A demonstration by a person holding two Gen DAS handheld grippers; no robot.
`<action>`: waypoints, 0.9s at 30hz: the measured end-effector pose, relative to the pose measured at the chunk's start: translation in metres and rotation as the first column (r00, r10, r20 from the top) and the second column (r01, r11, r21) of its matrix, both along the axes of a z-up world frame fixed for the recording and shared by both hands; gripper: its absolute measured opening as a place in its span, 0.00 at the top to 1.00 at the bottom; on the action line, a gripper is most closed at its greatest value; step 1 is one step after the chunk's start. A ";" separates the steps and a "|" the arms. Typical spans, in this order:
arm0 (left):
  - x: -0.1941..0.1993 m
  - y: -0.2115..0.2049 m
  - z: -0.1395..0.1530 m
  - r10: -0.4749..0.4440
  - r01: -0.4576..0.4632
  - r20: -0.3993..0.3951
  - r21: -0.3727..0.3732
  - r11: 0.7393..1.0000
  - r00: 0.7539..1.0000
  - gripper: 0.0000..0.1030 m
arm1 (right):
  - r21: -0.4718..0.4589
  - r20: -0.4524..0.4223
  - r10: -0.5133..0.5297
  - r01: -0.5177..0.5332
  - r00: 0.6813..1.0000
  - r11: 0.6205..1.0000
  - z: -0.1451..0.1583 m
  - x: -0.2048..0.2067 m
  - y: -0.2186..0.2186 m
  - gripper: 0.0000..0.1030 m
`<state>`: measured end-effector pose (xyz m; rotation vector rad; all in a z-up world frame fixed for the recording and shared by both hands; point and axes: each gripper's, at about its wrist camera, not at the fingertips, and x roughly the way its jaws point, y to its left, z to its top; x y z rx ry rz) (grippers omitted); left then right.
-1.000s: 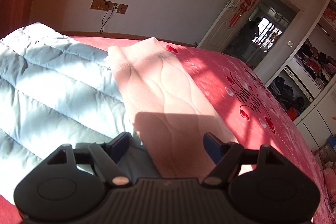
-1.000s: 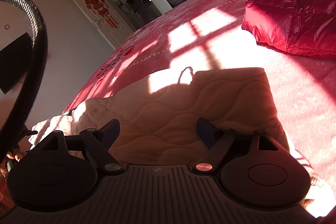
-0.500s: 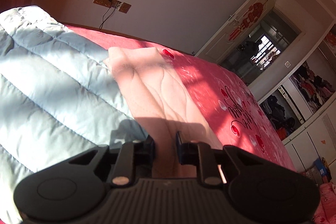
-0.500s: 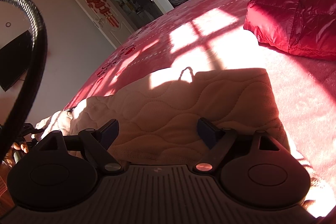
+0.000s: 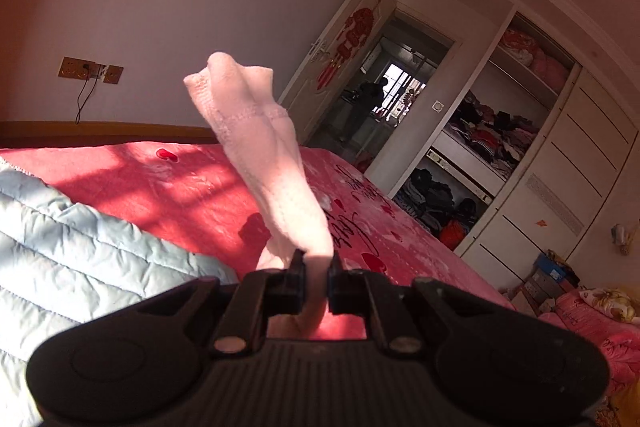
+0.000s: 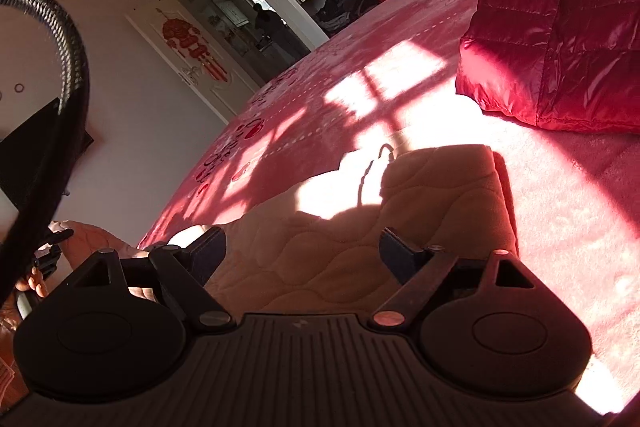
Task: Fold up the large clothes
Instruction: 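Grasp the other sleeve with the left gripper and fold it across the jacket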
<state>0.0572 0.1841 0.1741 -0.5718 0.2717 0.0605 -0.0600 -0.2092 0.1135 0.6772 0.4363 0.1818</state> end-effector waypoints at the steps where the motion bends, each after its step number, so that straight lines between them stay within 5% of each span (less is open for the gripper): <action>1: -0.002 -0.013 0.006 -0.032 0.032 0.014 0.013 0.999 0.999 0.94 | 0.007 0.009 -0.013 0.013 1.000 1.000 0.001 -0.002 -0.003 0.00; 6: -0.007 -0.079 0.024 -0.194 0.191 0.053 0.067 0.979 0.979 0.94 | 0.050 0.035 -0.087 0.085 0.996 0.995 0.006 -0.011 -0.017 0.00; 11: -0.012 -0.141 0.025 -0.352 0.346 0.058 0.093 0.934 0.934 0.94 | 0.092 0.051 -0.146 0.140 0.988 0.986 0.007 -0.019 -0.030 0.00; 19: -0.037 -0.234 -0.021 -0.558 0.556 -0.042 0.179 0.812 0.829 0.94 | 0.190 0.059 -0.250 0.235 0.966 0.953 0.005 -0.032 -0.055 0.00; 27: -0.064 -0.282 -0.091 -0.632 0.668 -0.219 0.289 0.686 0.744 0.93 | 0.262 0.046 -0.279 0.259 0.959 0.930 0.002 -0.038 -0.065 0.00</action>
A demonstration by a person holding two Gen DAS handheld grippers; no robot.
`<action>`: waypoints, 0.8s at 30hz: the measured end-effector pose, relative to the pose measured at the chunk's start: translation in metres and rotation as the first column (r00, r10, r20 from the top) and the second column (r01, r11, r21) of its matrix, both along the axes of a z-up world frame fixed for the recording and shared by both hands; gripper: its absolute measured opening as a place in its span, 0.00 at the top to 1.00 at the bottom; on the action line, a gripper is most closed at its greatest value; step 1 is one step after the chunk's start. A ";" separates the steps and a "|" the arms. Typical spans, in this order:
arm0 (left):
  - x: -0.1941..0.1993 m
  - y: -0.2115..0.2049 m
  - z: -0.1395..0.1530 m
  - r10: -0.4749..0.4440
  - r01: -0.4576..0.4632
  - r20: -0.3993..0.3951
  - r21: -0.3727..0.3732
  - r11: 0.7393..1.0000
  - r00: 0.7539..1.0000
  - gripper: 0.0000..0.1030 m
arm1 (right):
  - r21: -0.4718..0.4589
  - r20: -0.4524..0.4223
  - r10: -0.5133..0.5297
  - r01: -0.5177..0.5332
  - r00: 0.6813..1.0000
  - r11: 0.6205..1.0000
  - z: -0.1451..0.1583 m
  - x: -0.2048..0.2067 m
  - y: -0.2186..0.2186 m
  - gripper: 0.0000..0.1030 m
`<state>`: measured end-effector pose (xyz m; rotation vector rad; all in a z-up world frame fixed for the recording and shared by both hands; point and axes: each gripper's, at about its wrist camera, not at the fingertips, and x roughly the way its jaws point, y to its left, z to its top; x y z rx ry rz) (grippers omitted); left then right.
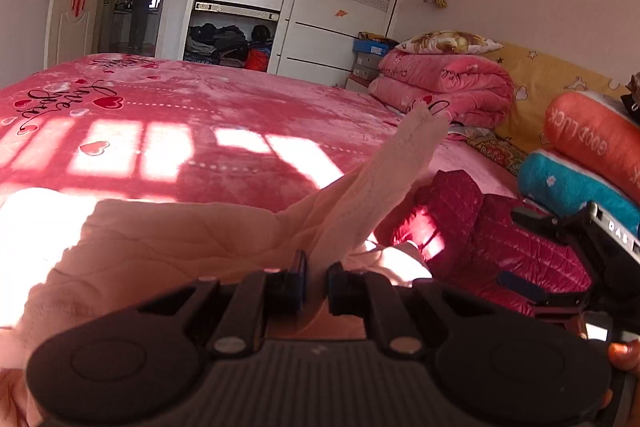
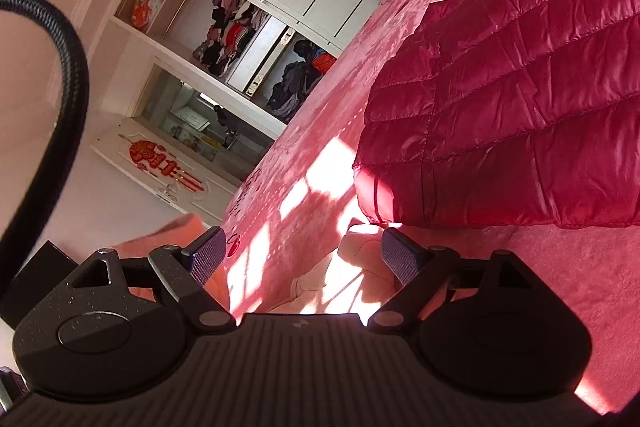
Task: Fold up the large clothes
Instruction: 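Grasp the other sleeve with the left gripper and fold it across the jacket, then open the left gripper and smooth the folded jacket with both grippers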
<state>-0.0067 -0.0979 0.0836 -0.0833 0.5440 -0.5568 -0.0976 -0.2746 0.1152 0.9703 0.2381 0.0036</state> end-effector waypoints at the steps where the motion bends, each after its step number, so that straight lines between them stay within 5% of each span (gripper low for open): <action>1: -0.002 -0.004 -0.006 -0.005 0.005 -0.006 0.013 1.000 1.000 0.93 | 0.001 -0.002 0.005 -0.005 1.000 1.000 0.000 0.001 0.002 0.00; 8: -0.014 -0.008 -0.021 -0.007 0.008 -0.024 0.042 0.999 1.000 0.87 | -0.002 -0.010 0.030 -0.030 0.999 1.000 0.003 0.004 -0.001 0.00; 10: -0.018 -0.006 -0.018 -0.021 0.022 -0.028 0.032 0.999 0.999 0.78 | -0.005 -0.009 0.032 -0.032 0.999 0.999 0.004 0.005 -0.003 0.00; 12: -0.026 -0.005 -0.015 -0.043 0.043 -0.030 0.008 0.999 0.999 0.57 | -0.010 -0.001 0.039 -0.039 0.999 0.999 0.004 0.006 -0.003 0.00; 17: -0.056 0.003 -0.001 -0.114 0.114 0.012 -0.014 0.993 0.993 0.42 | -0.053 0.002 0.069 -0.069 0.998 0.996 0.006 0.010 0.003 0.00; 24: -0.062 0.045 0.016 -0.051 0.048 0.082 0.043 0.998 0.995 0.42 | -0.137 -0.006 0.146 -0.145 0.989 0.980 0.010 0.018 0.026 0.00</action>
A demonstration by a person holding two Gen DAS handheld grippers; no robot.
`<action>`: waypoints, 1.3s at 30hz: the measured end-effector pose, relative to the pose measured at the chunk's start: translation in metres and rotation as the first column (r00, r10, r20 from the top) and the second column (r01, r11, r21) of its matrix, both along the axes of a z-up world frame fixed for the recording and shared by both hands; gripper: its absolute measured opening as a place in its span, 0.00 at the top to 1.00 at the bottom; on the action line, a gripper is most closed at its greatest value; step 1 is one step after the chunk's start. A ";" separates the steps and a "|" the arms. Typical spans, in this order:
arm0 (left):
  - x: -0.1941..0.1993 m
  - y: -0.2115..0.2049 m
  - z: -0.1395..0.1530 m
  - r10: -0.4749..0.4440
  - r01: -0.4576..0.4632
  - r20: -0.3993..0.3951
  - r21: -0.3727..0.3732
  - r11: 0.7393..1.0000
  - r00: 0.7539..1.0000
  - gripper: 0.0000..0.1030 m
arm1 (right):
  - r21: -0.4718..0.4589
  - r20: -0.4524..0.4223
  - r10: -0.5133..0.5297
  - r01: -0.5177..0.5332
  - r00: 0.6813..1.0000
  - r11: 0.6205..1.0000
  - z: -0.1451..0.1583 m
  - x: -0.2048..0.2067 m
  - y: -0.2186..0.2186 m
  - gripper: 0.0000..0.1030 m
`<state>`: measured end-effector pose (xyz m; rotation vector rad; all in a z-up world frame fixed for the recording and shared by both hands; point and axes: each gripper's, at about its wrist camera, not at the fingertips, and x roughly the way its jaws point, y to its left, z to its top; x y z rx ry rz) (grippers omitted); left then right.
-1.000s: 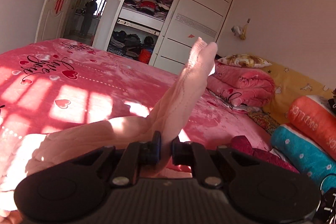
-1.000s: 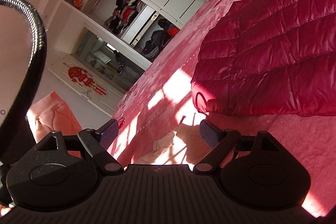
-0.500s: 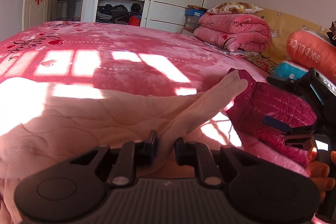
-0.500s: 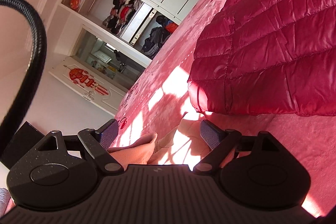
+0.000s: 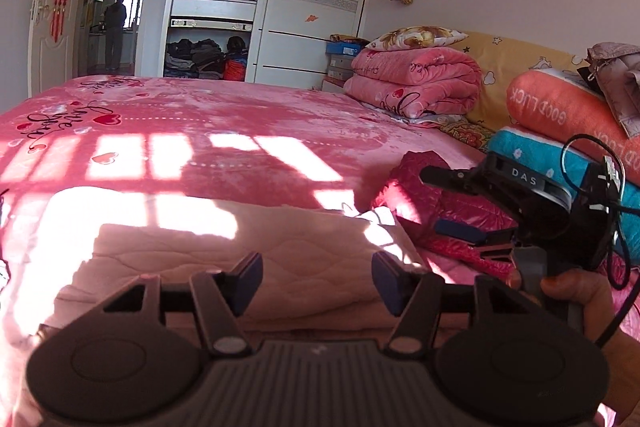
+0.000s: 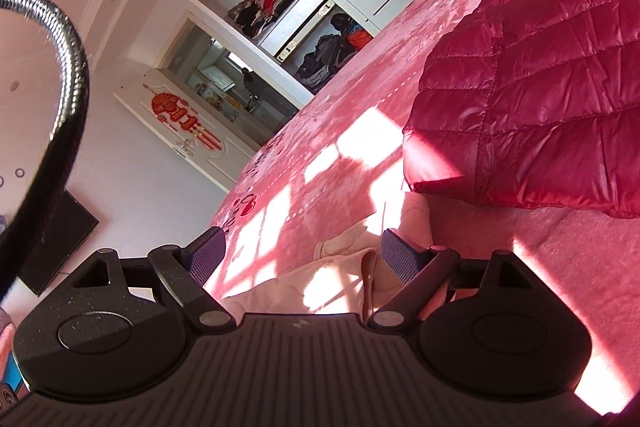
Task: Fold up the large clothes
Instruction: 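Open the left gripper and smooth the folded jacket with both grippers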
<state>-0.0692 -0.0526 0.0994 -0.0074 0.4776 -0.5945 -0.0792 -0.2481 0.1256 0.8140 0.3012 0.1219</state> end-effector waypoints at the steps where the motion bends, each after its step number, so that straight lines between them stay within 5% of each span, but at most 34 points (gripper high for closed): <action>1: 0.005 0.006 0.002 0.026 -0.026 0.008 0.011 1.000 1.000 0.42 | -0.017 -0.004 0.012 -0.012 1.000 1.000 0.001 0.002 0.004 0.00; 6: 0.048 0.050 0.003 0.216 -0.217 0.022 0.044 0.975 0.976 0.59 | -0.125 -0.021 0.100 -0.102 0.995 0.987 0.002 0.011 0.032 0.00; 11: 0.078 0.076 -0.010 0.310 -0.309 -0.027 0.037 0.950 0.950 0.63 | -0.233 -0.066 0.154 -0.165 0.986 0.958 0.001 0.021 0.055 0.05; 17: 0.095 0.061 -0.040 0.286 -0.282 -0.087 0.052 0.958 0.954 0.64 | -0.281 -0.179 0.117 -0.165 0.977 0.946 -0.011 0.031 0.052 0.17; 22: 0.091 0.036 -0.061 0.256 -0.250 -0.077 0.077 0.965 0.964 0.64 | -0.225 -0.200 0.097 -0.142 0.975 0.964 -0.013 0.023 0.036 0.25; 25: 0.085 0.023 -0.068 0.251 -0.246 -0.044 0.092 0.965 0.967 0.64 | -0.209 -0.178 0.091 -0.128 0.980 0.969 -0.010 0.017 0.030 0.23; 30: 0.087 0.025 -0.067 0.256 -0.251 -0.048 0.080 0.965 0.966 0.64 | -0.237 -0.104 0.050 -0.074 0.993 0.969 0.001 0.008 0.022 0.03; 39: 0.086 0.048 -0.024 0.263 -0.263 -0.005 -0.011 0.965 0.965 0.66 | -0.266 -0.109 0.104 -0.130 0.989 0.955 -0.004 0.013 0.033 0.03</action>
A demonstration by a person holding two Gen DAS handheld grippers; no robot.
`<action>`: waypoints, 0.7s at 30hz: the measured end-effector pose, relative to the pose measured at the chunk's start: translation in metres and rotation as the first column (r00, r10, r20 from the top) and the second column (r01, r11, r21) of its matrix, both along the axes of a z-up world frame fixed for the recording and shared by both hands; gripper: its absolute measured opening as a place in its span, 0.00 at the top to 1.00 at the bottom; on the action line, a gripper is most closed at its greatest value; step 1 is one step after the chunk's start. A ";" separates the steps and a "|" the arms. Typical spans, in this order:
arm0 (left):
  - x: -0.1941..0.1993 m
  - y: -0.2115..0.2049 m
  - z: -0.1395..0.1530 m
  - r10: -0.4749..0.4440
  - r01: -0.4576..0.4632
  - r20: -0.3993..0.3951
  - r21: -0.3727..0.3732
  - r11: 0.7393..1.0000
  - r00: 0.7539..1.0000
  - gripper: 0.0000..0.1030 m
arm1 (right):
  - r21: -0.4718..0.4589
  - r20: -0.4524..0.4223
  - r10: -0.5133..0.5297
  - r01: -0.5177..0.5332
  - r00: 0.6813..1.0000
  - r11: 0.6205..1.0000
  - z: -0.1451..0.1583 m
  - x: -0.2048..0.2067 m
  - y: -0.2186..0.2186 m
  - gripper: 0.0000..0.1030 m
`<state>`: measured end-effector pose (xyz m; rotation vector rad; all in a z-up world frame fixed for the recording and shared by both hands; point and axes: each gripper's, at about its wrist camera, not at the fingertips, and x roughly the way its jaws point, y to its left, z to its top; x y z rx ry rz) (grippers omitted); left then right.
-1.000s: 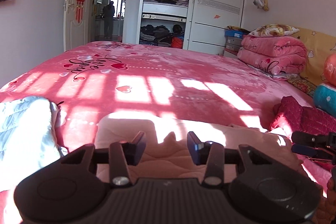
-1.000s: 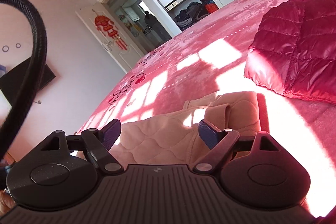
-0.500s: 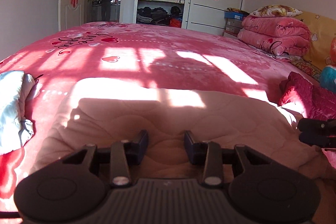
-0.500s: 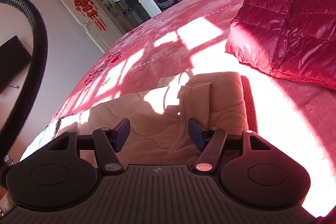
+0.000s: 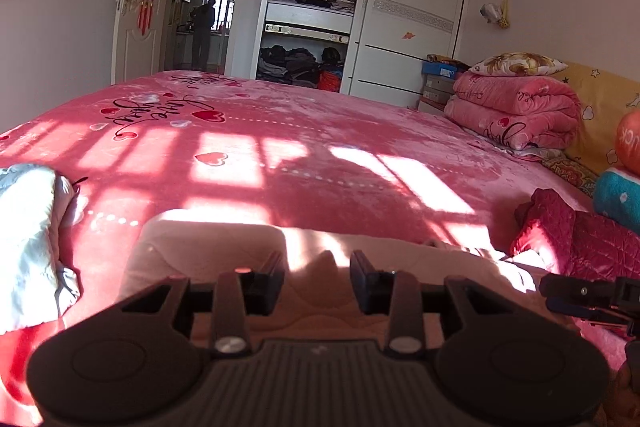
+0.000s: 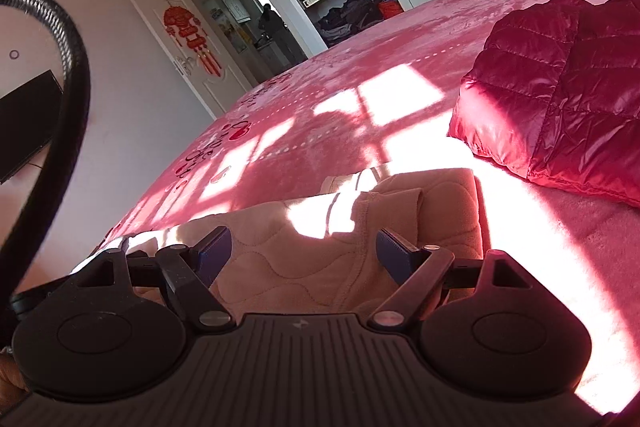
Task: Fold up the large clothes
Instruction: 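Open the left gripper and smooth the folded jacket with both grippers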
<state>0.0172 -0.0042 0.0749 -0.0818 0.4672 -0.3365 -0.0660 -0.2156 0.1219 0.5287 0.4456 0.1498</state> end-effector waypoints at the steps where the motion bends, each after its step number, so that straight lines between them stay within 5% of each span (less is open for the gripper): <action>1: 0.007 0.001 0.000 0.020 -0.019 -0.008 0.018 1.000 1.000 0.66 | -0.006 -0.009 0.001 -0.001 1.000 1.000 -0.001 0.002 -0.001 0.03; 10: 0.044 -0.003 -0.036 0.060 -0.048 -0.061 0.183 0.982 0.996 0.68 | -0.036 -0.090 0.014 -0.017 0.996 0.999 -0.004 0.001 -0.003 0.04; 21: 0.045 -0.013 -0.044 0.073 -0.059 -0.052 0.233 0.971 0.996 0.68 | -0.161 -0.122 0.024 -0.044 0.992 0.986 -0.008 0.000 0.014 0.04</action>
